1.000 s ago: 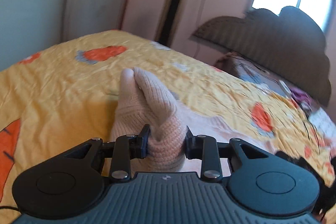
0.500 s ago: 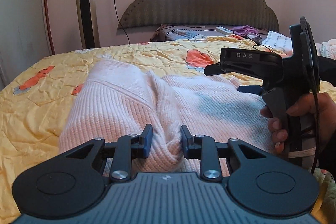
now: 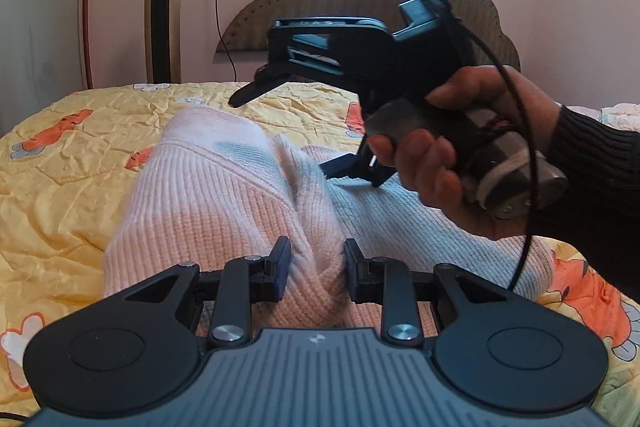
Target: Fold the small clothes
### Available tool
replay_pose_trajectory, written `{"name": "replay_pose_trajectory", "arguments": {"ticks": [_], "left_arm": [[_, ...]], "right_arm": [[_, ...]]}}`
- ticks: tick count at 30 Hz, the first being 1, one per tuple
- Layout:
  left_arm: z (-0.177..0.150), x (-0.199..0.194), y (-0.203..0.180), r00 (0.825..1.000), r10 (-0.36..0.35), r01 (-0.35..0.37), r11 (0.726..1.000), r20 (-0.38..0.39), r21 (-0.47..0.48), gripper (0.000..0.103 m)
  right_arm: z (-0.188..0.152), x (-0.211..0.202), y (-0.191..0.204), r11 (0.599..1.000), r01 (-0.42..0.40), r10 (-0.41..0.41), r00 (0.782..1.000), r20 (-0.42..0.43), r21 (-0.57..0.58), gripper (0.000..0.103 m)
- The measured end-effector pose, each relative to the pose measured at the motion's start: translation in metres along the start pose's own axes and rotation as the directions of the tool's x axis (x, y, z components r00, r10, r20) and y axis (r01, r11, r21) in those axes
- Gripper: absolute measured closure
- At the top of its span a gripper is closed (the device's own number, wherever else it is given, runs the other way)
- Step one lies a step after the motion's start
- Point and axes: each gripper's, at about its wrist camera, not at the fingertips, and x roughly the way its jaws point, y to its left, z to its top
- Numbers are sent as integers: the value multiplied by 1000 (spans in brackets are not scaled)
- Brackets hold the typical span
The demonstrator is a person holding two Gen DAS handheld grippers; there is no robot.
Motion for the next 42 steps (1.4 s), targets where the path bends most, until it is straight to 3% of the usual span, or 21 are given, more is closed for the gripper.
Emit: {"name": "replay_pose_trajectory", "arguments": {"ticks": [3, 6, 9, 13, 16, 18, 21, 26, 28, 32, 38, 42], "left_arm": [[3, -4, 5, 1000, -17, 17, 1000, 4, -15, 75], [7, -17, 8, 1000, 7, -7, 999, 22, 32, 75], [5, -26, 8, 1000, -4, 3, 990, 6, 139, 73], [-7, -35, -3, 999, 27, -38, 956, 44, 290, 73], [-8, -39, -6, 998, 32, -48, 950, 55, 309, 72], [-10, -36, -6, 998, 48, -62, 944, 51, 323, 65], [-14, -34, -8, 996, 71, -84, 932, 49, 354, 65], [-16, -39, -6, 998, 47, -56, 912, 32, 407, 64], [-17, -39, -3, 999, 48, -54, 910, 25, 411, 60], [-18, -29, -2, 998, 60, -44, 904, -25, 426, 42], [-17, -17, -5, 998, 68, -63, 882, 7, 467, 43], [-17, -14, -12, 997, 68, -74, 880, 31, 469, 67]], "right_arm": [[5, 19, 6, 1000, 3, -3, 1000, -24, 10, 5], [5, 26, 12, 1000, 9, -10, 999, -54, -25, 17], [0, 30, 18, 990, 64, -75, 993, -87, -122, 61], [2, 34, 19, 985, 86, -102, 989, -107, -151, 58], [-1, 43, 28, 969, 115, -142, 983, -113, -217, 56], [1, 46, 26, 973, 109, -136, 983, -126, -202, 53], [5, 45, 19, 987, 89, -108, 984, -143, -137, 44], [4, 45, 22, 985, 97, -118, 981, -152, -141, 43], [6, 47, 22, 986, 96, -117, 980, -159, -136, 41], [5, 52, 23, 987, 88, -110, 981, -162, -136, 35], [4, 53, 26, 984, 99, -122, 979, -161, -148, 32], [9, 56, 32, 983, 112, -137, 975, -174, -148, 30]]}}
